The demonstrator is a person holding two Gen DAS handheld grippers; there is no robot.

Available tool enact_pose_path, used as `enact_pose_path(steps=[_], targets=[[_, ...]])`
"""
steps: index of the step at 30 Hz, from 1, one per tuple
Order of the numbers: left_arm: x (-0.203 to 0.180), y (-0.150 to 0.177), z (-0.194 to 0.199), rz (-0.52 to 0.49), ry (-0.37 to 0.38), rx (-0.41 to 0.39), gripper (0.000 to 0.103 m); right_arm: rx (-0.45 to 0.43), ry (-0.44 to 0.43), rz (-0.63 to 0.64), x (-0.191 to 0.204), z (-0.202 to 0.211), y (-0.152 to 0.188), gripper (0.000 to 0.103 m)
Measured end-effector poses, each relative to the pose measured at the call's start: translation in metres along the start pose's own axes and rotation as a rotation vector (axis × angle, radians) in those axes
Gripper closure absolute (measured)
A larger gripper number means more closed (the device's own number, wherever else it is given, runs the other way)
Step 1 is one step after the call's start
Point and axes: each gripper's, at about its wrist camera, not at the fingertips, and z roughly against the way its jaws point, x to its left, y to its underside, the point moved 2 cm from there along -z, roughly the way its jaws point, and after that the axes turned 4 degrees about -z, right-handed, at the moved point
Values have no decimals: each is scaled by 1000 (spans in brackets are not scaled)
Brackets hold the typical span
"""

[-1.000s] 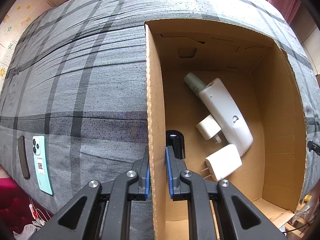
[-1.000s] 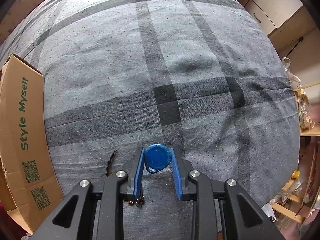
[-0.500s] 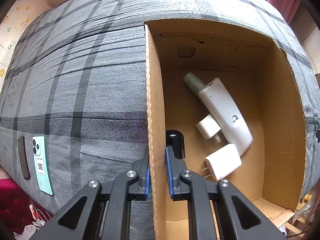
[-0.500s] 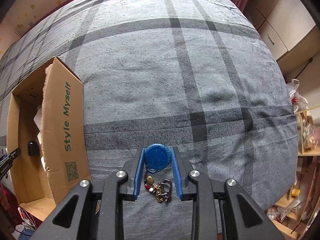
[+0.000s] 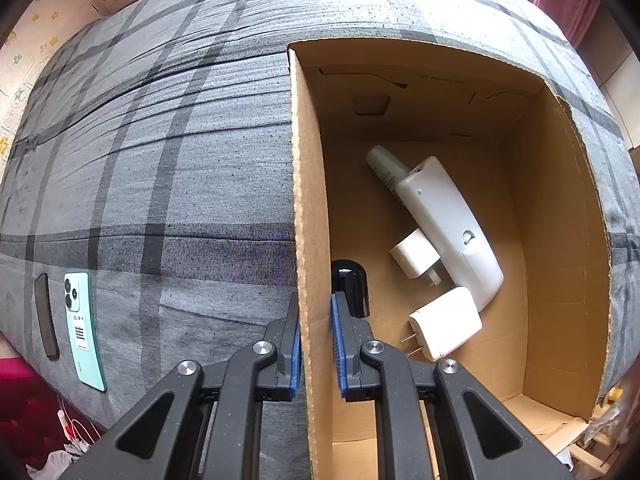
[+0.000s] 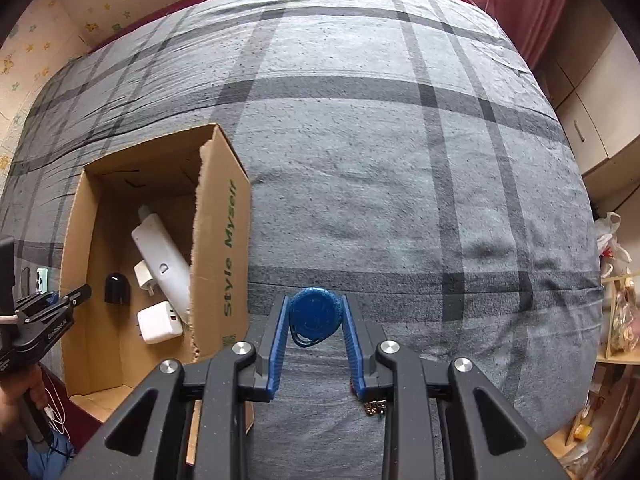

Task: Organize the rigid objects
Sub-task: 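Carry the blue fob with the right gripper into the box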

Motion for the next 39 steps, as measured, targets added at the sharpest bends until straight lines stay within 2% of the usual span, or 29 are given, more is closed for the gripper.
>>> enact_pose_path(steps=[21, 28, 39], targets=[[5, -1, -4, 23, 25, 7, 89, 8, -117, 224, 111, -2, -24, 75], [8, -1, -5, 31, 36, 7, 89, 33, -134, 307, 144, -18, -28, 75], [10, -1, -6, 50, 46, 6, 89, 99, -111, 405, 177, -66, -26, 75]])
